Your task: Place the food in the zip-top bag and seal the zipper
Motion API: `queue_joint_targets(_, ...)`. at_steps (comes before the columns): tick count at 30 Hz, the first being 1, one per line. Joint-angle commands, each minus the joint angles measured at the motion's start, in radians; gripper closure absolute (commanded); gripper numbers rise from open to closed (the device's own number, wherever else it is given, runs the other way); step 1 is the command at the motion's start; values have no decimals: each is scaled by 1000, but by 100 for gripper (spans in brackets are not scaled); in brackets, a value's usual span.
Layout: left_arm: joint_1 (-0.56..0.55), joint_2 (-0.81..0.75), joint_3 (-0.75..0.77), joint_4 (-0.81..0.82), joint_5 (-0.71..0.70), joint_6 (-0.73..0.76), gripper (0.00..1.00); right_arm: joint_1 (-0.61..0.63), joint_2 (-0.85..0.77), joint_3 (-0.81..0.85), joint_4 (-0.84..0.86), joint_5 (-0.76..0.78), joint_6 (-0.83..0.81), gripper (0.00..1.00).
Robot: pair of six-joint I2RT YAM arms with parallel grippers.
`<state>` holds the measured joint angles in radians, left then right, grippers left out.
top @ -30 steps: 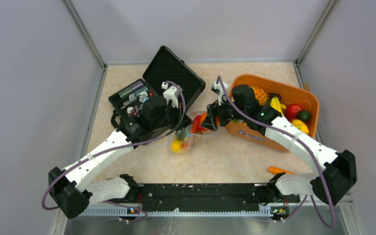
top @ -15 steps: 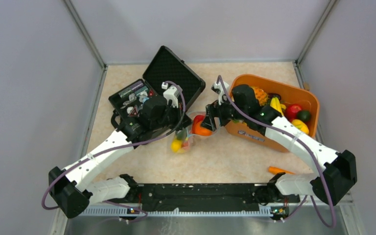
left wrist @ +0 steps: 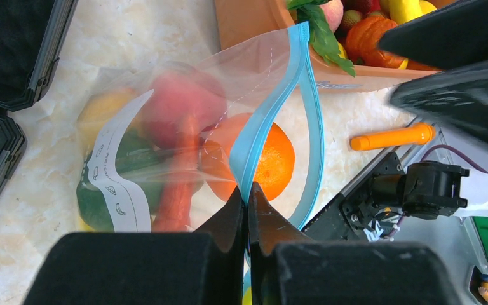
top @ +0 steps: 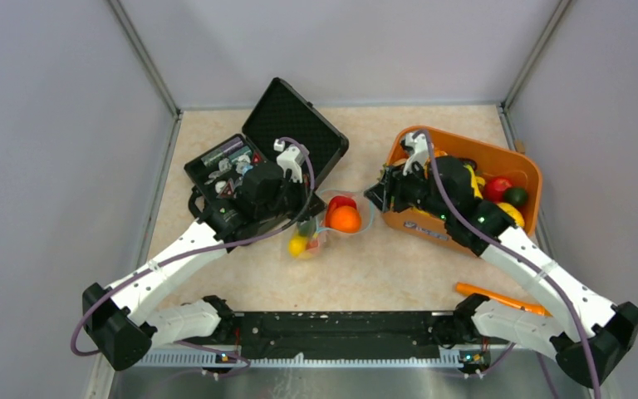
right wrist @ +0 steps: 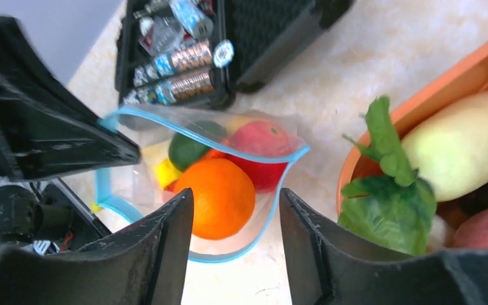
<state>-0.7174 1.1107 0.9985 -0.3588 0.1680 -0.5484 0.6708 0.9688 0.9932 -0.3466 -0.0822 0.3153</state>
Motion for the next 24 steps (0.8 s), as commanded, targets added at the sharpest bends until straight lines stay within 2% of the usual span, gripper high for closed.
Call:
queue_joint_targets(1,4,6,35,68,4,-8,100,8,57,-66,-50,-21,113,52)
queue_joint_targets(5,4,5,37,66,14,-10,100,9,63,-129,13,-38,154,53)
queue_joint_targets(10,4,4,41,61,22,-7,100,9,118,-126,36,-12,141,58)
queue_joint_targets(12,4,6,45,59,33,-4,100,9,150,-109,46,-35,140,78)
queue_joint_targets(15,4,9,87,3,30,34,100,9,175,-49,53,-95,126,100)
queue_joint_targets(20,4,27,272,-292,-112,170,100,10,121,89,46,-77,98,100)
queue_joint_targets(24,4,46,378,-484,-159,236,100,10,92,158,132,-263,71,100)
